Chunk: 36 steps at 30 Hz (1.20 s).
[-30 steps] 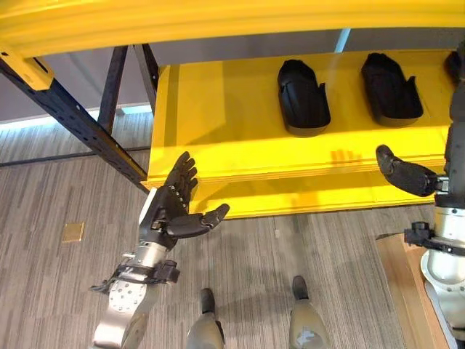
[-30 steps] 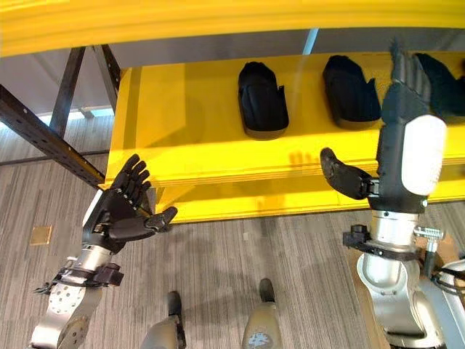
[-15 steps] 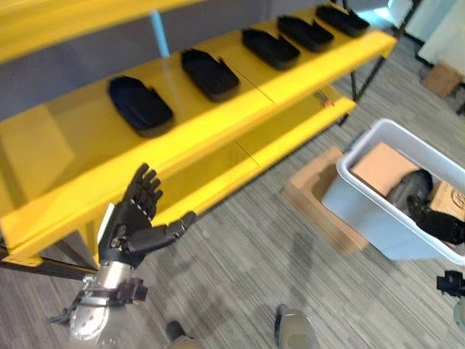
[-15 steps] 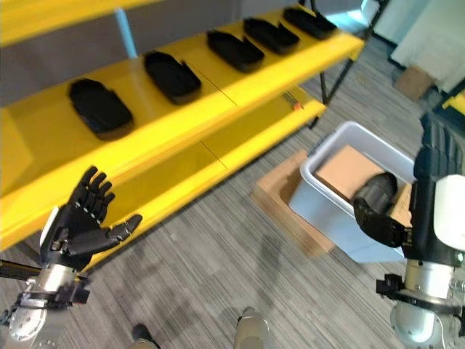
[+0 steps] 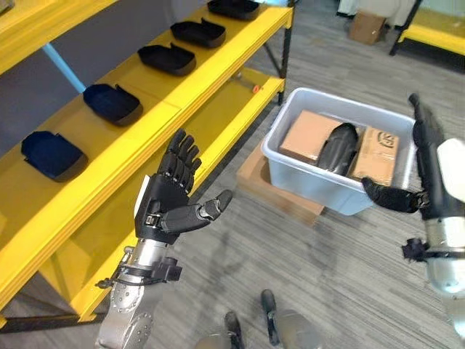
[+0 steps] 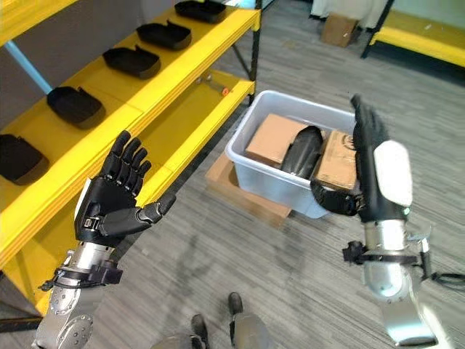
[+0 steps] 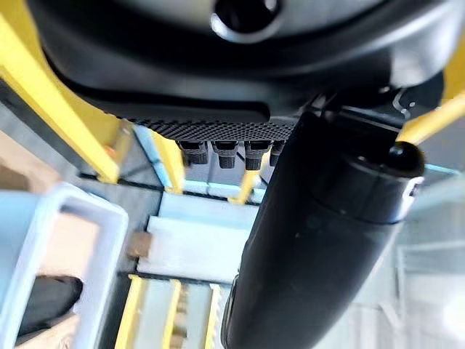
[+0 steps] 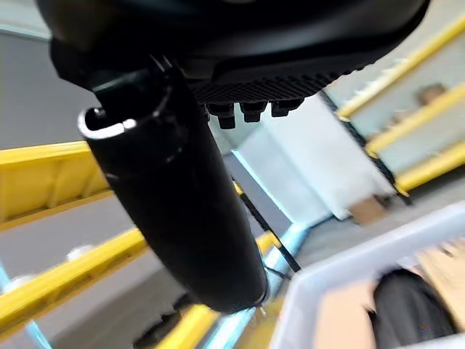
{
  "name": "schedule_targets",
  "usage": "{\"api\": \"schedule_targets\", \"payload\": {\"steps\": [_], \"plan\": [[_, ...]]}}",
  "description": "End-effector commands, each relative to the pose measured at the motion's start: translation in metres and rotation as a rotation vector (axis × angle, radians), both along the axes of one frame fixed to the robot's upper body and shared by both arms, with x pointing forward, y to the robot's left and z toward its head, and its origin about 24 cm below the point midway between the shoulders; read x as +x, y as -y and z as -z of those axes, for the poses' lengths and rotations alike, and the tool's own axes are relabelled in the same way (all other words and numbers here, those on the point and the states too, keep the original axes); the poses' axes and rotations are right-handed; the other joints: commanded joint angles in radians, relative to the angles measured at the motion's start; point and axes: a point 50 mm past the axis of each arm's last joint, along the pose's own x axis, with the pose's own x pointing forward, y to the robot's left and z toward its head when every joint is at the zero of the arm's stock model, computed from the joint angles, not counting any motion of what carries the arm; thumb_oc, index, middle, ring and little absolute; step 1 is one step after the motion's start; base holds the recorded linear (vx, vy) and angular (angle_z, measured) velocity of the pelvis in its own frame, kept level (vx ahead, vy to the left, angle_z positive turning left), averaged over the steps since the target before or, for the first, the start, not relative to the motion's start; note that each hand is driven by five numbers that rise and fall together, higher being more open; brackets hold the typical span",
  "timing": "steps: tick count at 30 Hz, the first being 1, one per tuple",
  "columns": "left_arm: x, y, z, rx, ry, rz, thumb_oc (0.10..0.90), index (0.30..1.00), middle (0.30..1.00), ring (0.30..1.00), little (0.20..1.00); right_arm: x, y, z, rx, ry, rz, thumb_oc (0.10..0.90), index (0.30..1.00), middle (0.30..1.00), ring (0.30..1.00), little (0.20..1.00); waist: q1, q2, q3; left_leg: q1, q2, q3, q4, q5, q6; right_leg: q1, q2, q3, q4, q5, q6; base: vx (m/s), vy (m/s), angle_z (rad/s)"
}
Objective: Move parts from the plastic box to the shelf.
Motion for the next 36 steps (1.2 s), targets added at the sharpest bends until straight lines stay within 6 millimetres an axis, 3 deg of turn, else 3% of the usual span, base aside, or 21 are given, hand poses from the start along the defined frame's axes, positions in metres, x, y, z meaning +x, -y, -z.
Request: {"api": "schedule_targets", "payload": {"steps": [1,2,4,5,6,9,12,15,16,18,19,20,22,24,26,28,30,33,36], "plan": [[-0.007,-0.003,-0.033,0.026,0.189,-0.051,0.900,1.000,1.000,1.000,1.000,0.003,-0.019,-0.050,-0.066,0.276,-0.111,0.900,1.000,1.000,1.000,1.000,0.058,-0.027,-0.058,0.000,0.054,-0.059,-0.146,0.083,-0.037,0.101,-0.039,0.082,-0.043,-0.060,0.079,0.33,0.014,-0.51],[-0.007,-0.001,-0.032,0.035,0.187,-0.066,0.900,1.000,1.000,1.000,1.000,0.006,-0.024,-0.050,-0.071,0.270,-0.134,0.900,1.000,1.000,1.000,1.000,0.081,-0.038,-0.052,-0.065,0.082,-0.110,-0.166,0.151,-0.075,0.134,-0.031,0.109,-0.057,-0.072,0.069,0.28,0.027,-0.47],[-0.008,-0.002,-0.030,0.028,0.189,-0.079,0.900,1.000,1.000,1.000,1.000,0.007,-0.026,-0.052,-0.072,0.274,-0.157,0.900,1.000,1.000,1.000,1.000,0.094,-0.044,-0.042,-0.117,0.089,-0.141,-0.158,0.178,-0.088,0.154,-0.030,0.130,-0.059,-0.078,0.062,0.28,0.112,-0.64],[-0.008,-0.003,-0.030,0.051,0.199,-0.102,0.900,1.000,1.000,1.000,1.000,0.009,-0.028,-0.053,-0.079,0.278,-0.184,0.900,1.000,1.000,1.000,1.000,0.109,-0.047,-0.033,-0.158,0.073,-0.170,-0.118,0.167,-0.076,0.166,-0.034,0.148,-0.046,-0.099,0.060,0.31,0.181,-1.00],[-0.008,-0.004,-0.030,0.066,0.206,-0.108,0.900,1.000,1.000,1.000,1.000,0.009,-0.029,-0.053,-0.078,0.280,-0.190,0.900,1.000,1.000,1.000,1.000,0.112,-0.049,-0.032,-0.161,0.065,-0.160,-0.096,0.148,-0.068,0.167,-0.040,0.144,-0.041,-0.107,0.061,0.33,0.193,-1.10],[-0.006,-0.007,-0.032,0.075,0.209,-0.093,0.900,1.000,1.000,1.000,1.000,0.006,-0.032,-0.052,-0.074,0.289,-0.191,0.900,1.000,1.000,1.000,1.000,0.108,-0.050,-0.032,-0.124,0.040,-0.114,-0.056,0.083,-0.028,0.144,-0.055,0.108,-0.005,-0.119,0.068,0.27,0.137,-0.55],[-0.005,-0.007,-0.034,0.099,0.212,-0.060,0.900,1.000,1.000,1.000,1.000,0.008,-0.034,-0.050,-0.060,0.306,-0.160,0.900,1.000,1.000,1.000,1.000,0.113,-0.046,-0.042,-0.075,0.015,-0.112,-0.060,0.051,0.004,0.117,-0.046,0.086,0.053,-0.137,0.066,0.29,0.124,-0.33],[-0.006,-0.011,-0.034,0.116,0.202,-0.043,0.900,1.000,1.000,1.000,1.000,0.010,-0.034,-0.049,-0.075,0.304,-0.146,0.900,1.000,1.000,1.000,1.000,0.116,-0.036,-0.051,-0.032,0.001,-0.105,-0.075,0.033,0.036,0.070,-0.038,0.064,0.206,-0.116,0.081,0.18,0.131,-0.18],[-0.006,-0.013,-0.032,0.126,0.188,-0.036,0.900,1.000,1.000,1.000,1.000,0.012,-0.033,-0.047,-0.069,0.295,-0.137,0.900,1.000,1.000,1.000,1.000,0.120,-0.029,-0.052,-0.013,0.000,-0.102,-0.084,0.027,0.054,0.016,-0.046,0.041,0.367,-0.064,0.108,0.11,0.157,-0.22],[-0.008,-0.014,-0.032,0.141,0.181,-0.035,0.900,1.000,1.000,1.000,1.000,0.014,-0.034,-0.045,-0.074,0.300,-0.137,0.900,1.000,1.000,1.000,1.000,0.126,-0.018,-0.048,0.015,0.006,-0.088,-0.092,0.016,0.065,-0.078,-0.066,0.004,0.580,-0.019,0.127,0.07,0.114,-0.38],[-0.008,-0.015,-0.032,0.143,0.179,-0.036,0.900,1.000,1.000,1.000,1.000,0.014,-0.035,-0.045,-0.077,0.300,-0.137,0.900,1.000,1.000,1.000,1.000,0.126,-0.018,-0.048,0.019,0.006,-0.084,-0.094,0.014,0.065,-0.091,-0.071,0.002,0.581,-0.018,0.129,0.07,0.031,-0.36],[-0.009,-0.016,-0.030,0.142,0.172,-0.041,0.900,1.000,1.000,1.000,1.000,0.015,-0.035,-0.045,-0.088,0.301,-0.139,0.900,1.000,1.000,1.000,1.000,0.122,-0.014,-0.044,0.038,0.014,-0.069,-0.103,0.009,0.062,-0.113,-0.090,-0.011,0.553,-0.025,0.128,0.11,-0.041,-0.24],[-0.008,-0.019,-0.032,0.141,0.167,-0.028,0.900,1.000,1.000,1.000,1.000,0.014,-0.031,-0.047,-0.086,0.289,-0.132,0.900,1.000,1.000,1.000,1.000,0.111,-0.014,-0.048,0.071,0.035,-0.053,-0.114,-0.002,0.049,-0.082,-0.158,-0.019,0.302,-0.016,0.128,0.19,-0.207,-0.38],[-0.001,-0.016,-0.033,0.154,0.159,0.003,0.900,1.000,1.000,1.000,1.000,0.018,-0.029,-0.051,-0.107,0.296,-0.125,0.900,1.000,1.000,1.000,1.000,0.095,-0.020,-0.053,0.124,0.062,-0.036,-0.123,-0.041,0.029,-0.068,-0.260,0.003,-0.023,0.128,0.181,0.23,-0.404,-0.28],[-0.001,-0.009,-0.032,0.166,0.160,0.024,0.900,1.000,1.000,1.000,1.000,0.025,-0.031,-0.055,-0.127,0.283,-0.130,0.900,1.000,1.000,1.000,1.000,0.107,-0.024,-0.054,0.172,0.087,-0.002,-0.128,-0.071,0.012,-0.076,-0.321,-0.039,-0.186,0.217,0.226,0.21,-0.398,0.18],[-0.002,-0.005,-0.031,0.169,0.163,0.030,0.900,1.000,1.000,1.000,1.000,0.026,-0.032,-0.054,-0.140,0.276,-0.132,0.900,1.000,1.000,1.000,1.000,0.114,-0.029,-0.053,0.193,0.094,0.010,-0.122,-0.086,0.008,-0.081,-0.335,-0.060,-0.193,0.235,0.235,0.16,-0.343,0.00],[-0.004,-0.004,-0.031,0.172,0.164,0.027,0.900,1.000,1.000,1.000,1.000,0.023,-0.030,-0.055,-0.171,0.260,-0.145,0.900,1.000,1.000,1.000,1.000,0.104,-0.037,-0.063,0.203,0.096,0.016,-0.112,-0.102,0.003,-0.055,-0.325,-0.046,-0.203,0.208,0.240,0.18,-0.351,-0.17],[-0.007,-0.005,-0.030,0.161,0.165,0.021,0.900,1.000,1.000,1.000,1.000,0.016,-0.026,-0.054,-0.221,0.236,-0.155,0.900,1.000,1.000,1.000,1.000,0.086,-0.050,-0.068,0.217,0.104,0.014,-0.071,-0.139,-0.013,-0.027,-0.337,-0.038,-0.180,0.237,0.241,0.18,-0.323,0.21],[-0.005,-0.006,-0.030,0.136,0.152,0.010,0.900,1.000,1.000,1.000,1.000,0.018,-0.025,-0.056,-0.252,0.211,-0.158,0.900,1.000,1.000,1.000,1.000,0.078,-0.056,-0.067,0.240,0.132,0.018,-0.068,-0.138,-0.036,-0.024,-0.320,-0.043,-0.112,0.189,0.229,0.13,-0.234,0.05]]}}
